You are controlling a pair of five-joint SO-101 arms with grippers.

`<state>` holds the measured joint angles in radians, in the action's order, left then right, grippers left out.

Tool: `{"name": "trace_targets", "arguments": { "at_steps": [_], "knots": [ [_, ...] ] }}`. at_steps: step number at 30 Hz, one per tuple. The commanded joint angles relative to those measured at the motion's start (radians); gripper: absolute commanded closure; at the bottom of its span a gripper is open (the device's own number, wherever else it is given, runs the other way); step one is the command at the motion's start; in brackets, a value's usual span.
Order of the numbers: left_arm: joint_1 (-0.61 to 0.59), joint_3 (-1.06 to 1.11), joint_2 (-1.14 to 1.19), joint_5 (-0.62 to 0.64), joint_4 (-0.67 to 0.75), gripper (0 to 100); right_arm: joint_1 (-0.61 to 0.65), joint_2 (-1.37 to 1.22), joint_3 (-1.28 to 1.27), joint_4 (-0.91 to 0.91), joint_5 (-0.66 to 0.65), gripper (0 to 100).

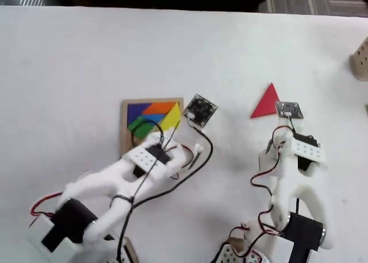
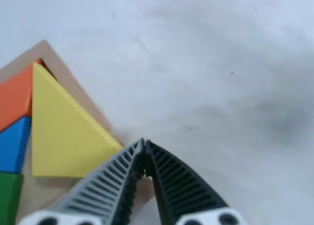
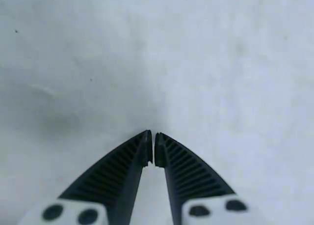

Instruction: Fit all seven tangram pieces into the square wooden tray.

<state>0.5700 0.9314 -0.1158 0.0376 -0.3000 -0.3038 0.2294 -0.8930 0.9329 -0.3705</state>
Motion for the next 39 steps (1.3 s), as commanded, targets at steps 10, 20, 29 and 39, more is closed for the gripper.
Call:
{"name": "trace_targets", "arguments": {
  "at_steps": [10, 20, 29, 39],
  "knots": [
    [-0.116, -0.095, -0.004, -0.011, -0.173, 98, -0.005, 0.033, 0.0, -0.01, -0.012, 98.1],
    [-0.2, 0.008, -0.283, -0.005, -0.23, 98, -0.005, 0.033, 0.0, -0.012, -0.012, 98.1],
    [-0.202, 0.11, -0.39, -0.003, -0.31, 98, -0.005, 0.033, -0.009, -0.024, -0.012, 98.1],
    [-0.202, -0.186, 0.036, 0.071, -0.39, 98, -0.005, 0.033, -0.011, -0.024, -0.012, 98.1]
  ]
}}
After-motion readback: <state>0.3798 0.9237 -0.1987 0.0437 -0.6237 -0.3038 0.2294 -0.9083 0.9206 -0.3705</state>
